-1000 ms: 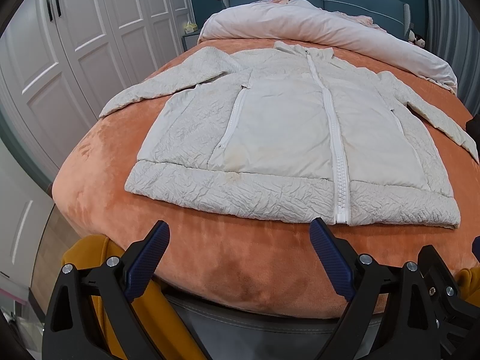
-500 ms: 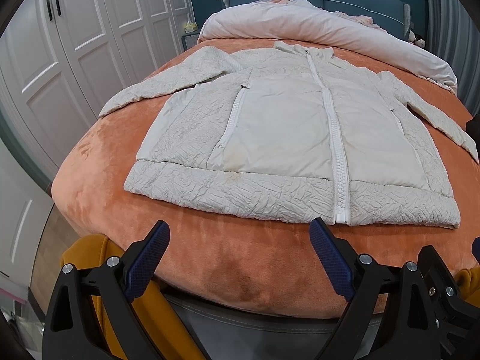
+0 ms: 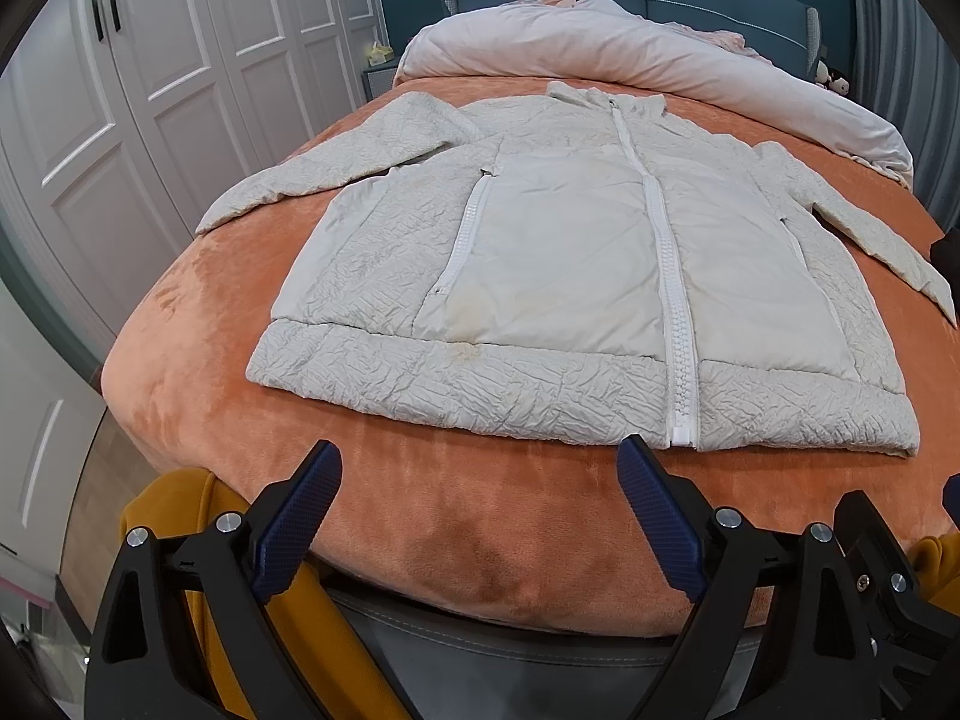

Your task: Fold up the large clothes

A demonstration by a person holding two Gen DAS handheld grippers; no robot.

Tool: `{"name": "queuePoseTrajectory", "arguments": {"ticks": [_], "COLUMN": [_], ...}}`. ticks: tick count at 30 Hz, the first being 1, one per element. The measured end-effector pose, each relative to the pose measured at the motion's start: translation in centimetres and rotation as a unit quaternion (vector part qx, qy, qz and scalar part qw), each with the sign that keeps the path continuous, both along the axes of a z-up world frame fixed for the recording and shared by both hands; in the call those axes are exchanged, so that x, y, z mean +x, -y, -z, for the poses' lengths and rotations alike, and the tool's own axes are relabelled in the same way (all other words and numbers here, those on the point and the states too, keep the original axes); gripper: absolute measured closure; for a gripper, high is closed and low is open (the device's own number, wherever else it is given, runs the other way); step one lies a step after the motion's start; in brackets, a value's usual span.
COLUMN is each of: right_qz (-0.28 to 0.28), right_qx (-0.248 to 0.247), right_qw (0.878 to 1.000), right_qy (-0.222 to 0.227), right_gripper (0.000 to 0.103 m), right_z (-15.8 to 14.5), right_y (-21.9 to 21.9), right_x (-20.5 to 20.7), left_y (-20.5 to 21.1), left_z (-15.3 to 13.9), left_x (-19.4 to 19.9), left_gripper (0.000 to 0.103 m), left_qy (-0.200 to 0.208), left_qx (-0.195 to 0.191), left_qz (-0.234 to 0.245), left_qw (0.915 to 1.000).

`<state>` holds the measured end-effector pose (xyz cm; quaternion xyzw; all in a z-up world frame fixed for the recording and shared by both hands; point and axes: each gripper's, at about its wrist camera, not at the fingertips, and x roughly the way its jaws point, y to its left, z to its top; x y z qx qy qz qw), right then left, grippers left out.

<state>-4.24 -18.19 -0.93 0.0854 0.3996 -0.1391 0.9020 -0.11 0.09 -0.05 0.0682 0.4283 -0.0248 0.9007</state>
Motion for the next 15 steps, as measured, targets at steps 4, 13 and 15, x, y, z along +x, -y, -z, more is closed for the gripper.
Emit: {"name": "queuePoseTrajectory", "arguments": {"ticks": [4,13,15], "right_qz": [0.0,0.0,0.001], "right_qx": [0.001,0.001,0.001], "right_qw": [1.0,1.0,1.0], "right_qy": [-0.001,-0.002,-0.002], "right_gripper": [0.005,0.005,0.005], "right_z": [0.08,0.24,0.24], "right_y": [0.02,0.12,0.1], "right_x": [0.0,-0.04,-0.01], "left_y": [0.0,0.0,0.0], "left_z": [0.01,0.1,0.15], "left_x": [0.01,-0.03,-0.05], "left_gripper": [0.013,0.013,0.013], "left_qy": [0.0,-0.001,-0.001], "left_qx": [0.0,0.0,0.001], "left_qz": [0.0,0.0,-0.001], "left_qw": [1.0,1.0,1.0]}}
